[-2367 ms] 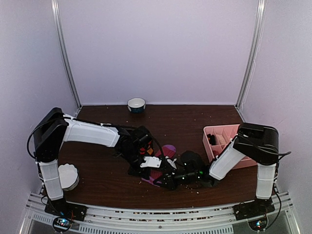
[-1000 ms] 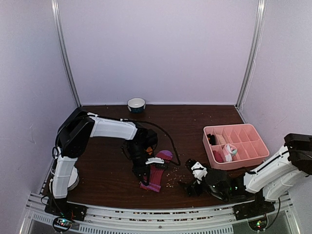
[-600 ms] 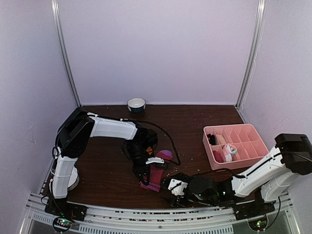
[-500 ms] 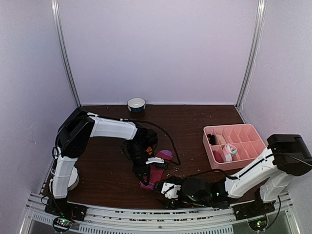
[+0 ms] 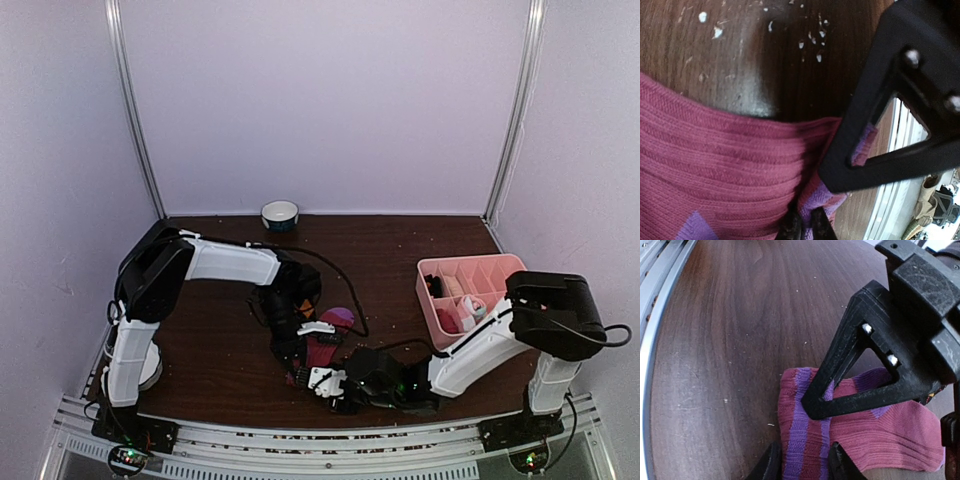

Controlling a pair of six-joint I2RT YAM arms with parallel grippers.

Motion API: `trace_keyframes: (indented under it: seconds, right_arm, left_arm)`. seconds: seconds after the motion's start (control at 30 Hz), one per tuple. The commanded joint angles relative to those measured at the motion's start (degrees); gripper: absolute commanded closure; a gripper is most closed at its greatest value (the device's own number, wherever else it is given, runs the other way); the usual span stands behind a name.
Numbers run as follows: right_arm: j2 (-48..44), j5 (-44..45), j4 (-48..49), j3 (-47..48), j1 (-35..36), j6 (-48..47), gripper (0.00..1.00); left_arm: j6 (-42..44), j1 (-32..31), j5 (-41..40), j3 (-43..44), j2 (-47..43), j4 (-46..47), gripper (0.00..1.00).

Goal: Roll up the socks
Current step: Roll the sock.

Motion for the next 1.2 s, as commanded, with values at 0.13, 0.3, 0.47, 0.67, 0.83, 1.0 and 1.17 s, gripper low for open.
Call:
trace_keyframes:
  seconds: [0.13,0.3,0.47,0.67,0.83,1.0,1.17]
  right_arm:
    - [3.19,-7.99,-7.37,3.16,-4.07,6.12,0.92]
    - [3.8,-14.7,-7.38,1.38,-7.22,14.52,1.0]
    - [4.32,-23.76,-4.12,-0.98,-10.7,23.6,1.0]
    - [7.74,-33.49,2.21,-2.74,-15.54,36.32,1.0]
    - [12.44,-41.31,2.47,-0.99,-20.2,48.8,1.0]
    - [14.91,-44.61,-0.66,0.38,-22.25,56.09,1.0]
    - [15.52,-45.01,-4.61,1.36,-22.39,59.43,1.0]
  left_arm:
    - [2.03,2.17,-2.53,-0.5,-1.15,1.66,0.69]
    - [1.5,4.68,-2.2,-7.0,-11.21,10.8,0.41]
    - [5.62,4.82,-3.5,-17.29,-22.17,22.27,0.37]
    - [11.11,2.35,-2.95,-21.37,-24.64,24.63,0.42]
    - [14.39,-1.18,-6.93,-23.57,-24.45,26.69,0.44]
    - [14.61,-2.42,-11.72,-23.85,-23.81,30.44,0.47]
    - [13.88,-2.83,-13.65,-21.78,-21.05,31.1,0.53]
